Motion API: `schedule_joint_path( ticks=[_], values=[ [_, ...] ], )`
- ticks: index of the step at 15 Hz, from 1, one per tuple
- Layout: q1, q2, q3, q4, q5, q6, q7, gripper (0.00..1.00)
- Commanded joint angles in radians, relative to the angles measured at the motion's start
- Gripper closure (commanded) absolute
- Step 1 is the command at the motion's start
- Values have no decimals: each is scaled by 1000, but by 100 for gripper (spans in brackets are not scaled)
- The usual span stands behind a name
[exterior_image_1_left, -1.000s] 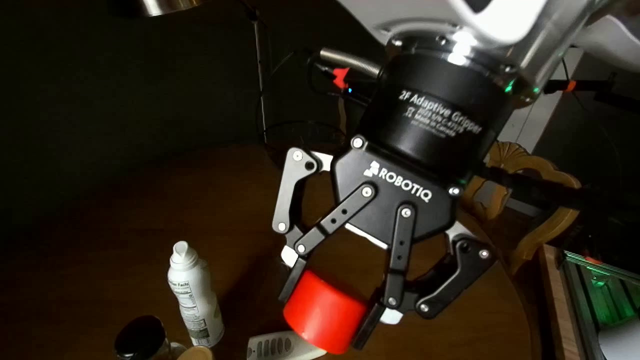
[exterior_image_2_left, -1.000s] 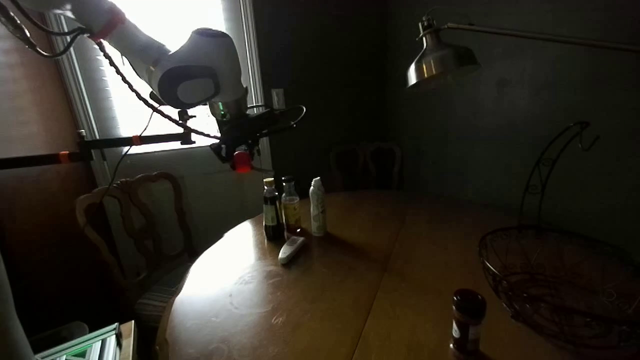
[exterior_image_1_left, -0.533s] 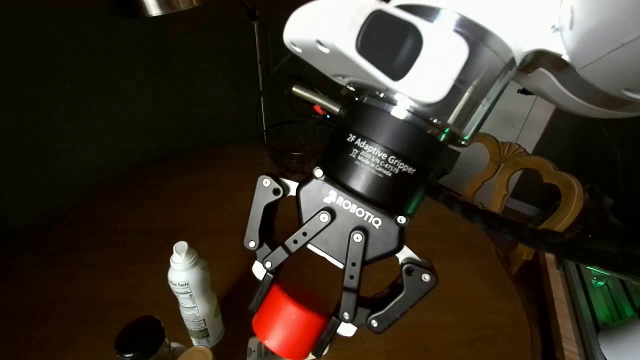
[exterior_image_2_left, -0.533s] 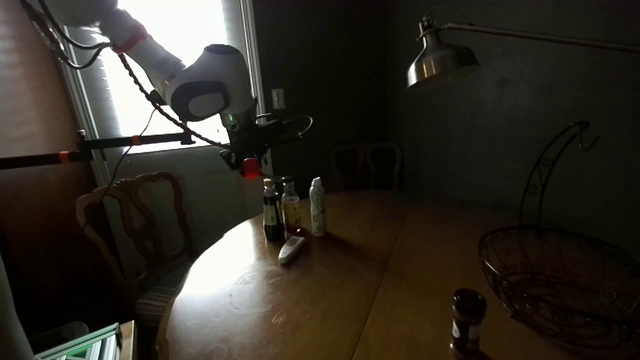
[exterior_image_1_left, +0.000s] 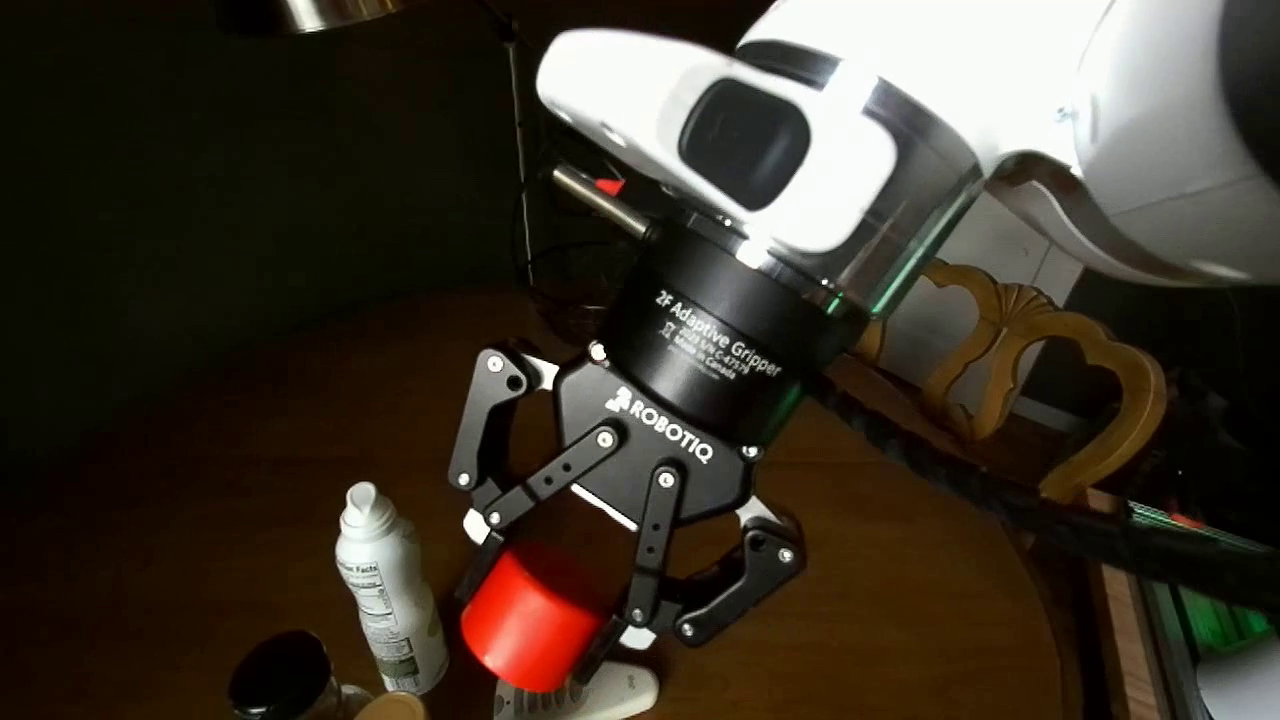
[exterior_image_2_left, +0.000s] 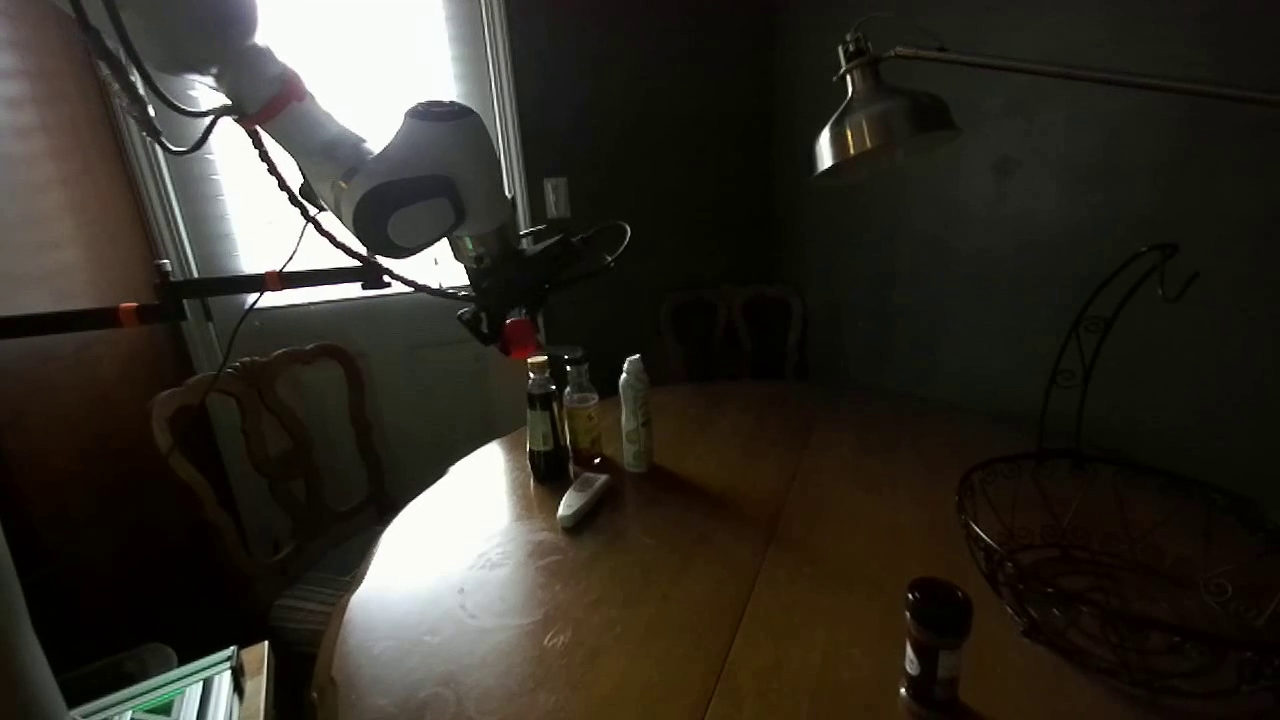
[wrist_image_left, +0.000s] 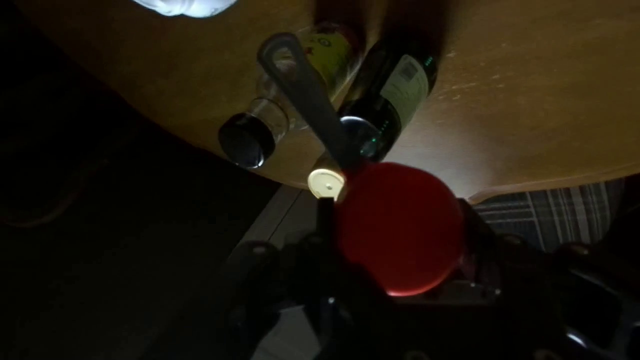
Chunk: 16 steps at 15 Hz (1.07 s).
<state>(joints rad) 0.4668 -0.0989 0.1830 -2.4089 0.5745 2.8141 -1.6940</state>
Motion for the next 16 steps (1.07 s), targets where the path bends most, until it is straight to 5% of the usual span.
schedule_joint_path(
  ticks=[1, 11, 14, 16],
  values=[
    [19, 56, -3, 12, 41, 112, -151, 68],
    [42, 106, 2, 54, 320, 145, -635, 68],
    [21, 110, -15, 19, 256, 125, -605, 68],
    [-2, 110, -44, -32, 99, 101, -433, 68]
  ],
)
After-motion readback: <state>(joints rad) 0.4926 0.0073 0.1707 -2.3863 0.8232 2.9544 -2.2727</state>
